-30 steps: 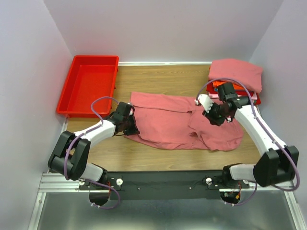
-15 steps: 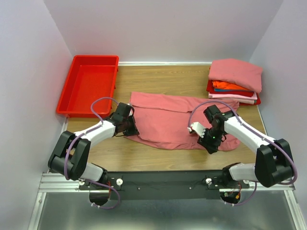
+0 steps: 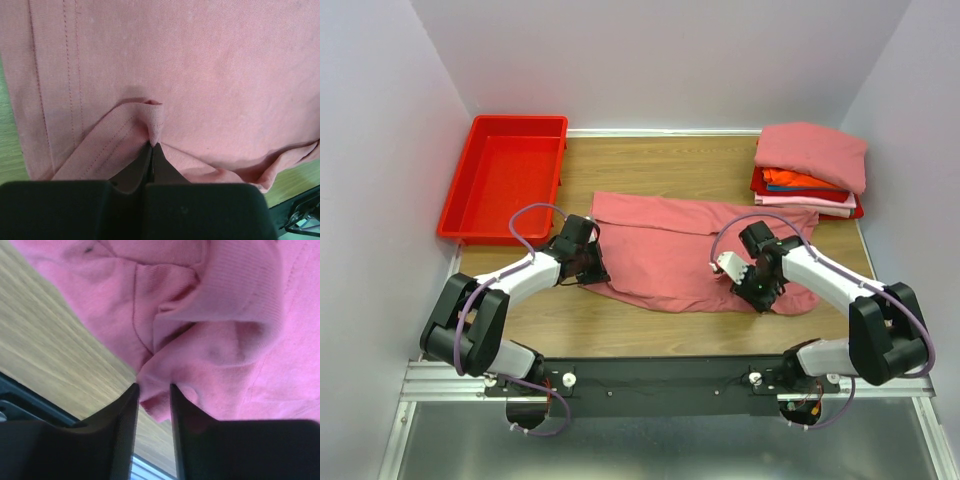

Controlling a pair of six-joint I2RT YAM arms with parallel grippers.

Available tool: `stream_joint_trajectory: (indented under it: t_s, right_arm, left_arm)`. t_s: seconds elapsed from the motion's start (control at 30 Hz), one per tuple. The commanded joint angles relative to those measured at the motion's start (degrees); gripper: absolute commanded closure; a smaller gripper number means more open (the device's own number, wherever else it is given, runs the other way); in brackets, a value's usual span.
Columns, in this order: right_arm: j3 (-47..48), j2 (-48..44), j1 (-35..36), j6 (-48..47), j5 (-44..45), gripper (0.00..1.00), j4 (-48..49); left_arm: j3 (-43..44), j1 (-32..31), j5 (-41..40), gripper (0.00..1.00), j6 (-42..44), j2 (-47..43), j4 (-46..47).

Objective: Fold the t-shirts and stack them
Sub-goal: Fold the tshirt

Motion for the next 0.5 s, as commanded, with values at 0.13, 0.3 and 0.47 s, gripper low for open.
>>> stream_joint_trajectory:
  t_s: [0.13, 0.3, 0.47]
  right_arm:
    - [1.4, -2.0, 0.4, 2.1, 3.8, 0.96, 1.0]
    - [5.0, -5.4, 0.1, 2.0, 4.7, 1.00, -1.1]
    - [10.5, -5.0, -3.7, 1.7, 6.4, 0.99, -1.5]
  left_arm:
    - [-0.6, 0.3, 1.3, 1.00, 1.0, 0.3, 0.5]
    - [-0.8, 0.3, 1.2, 1.00, 1.0, 0.0, 0.5]
    - [-0.6, 0.3, 1.2, 1.00, 1.1, 0.0, 0.4]
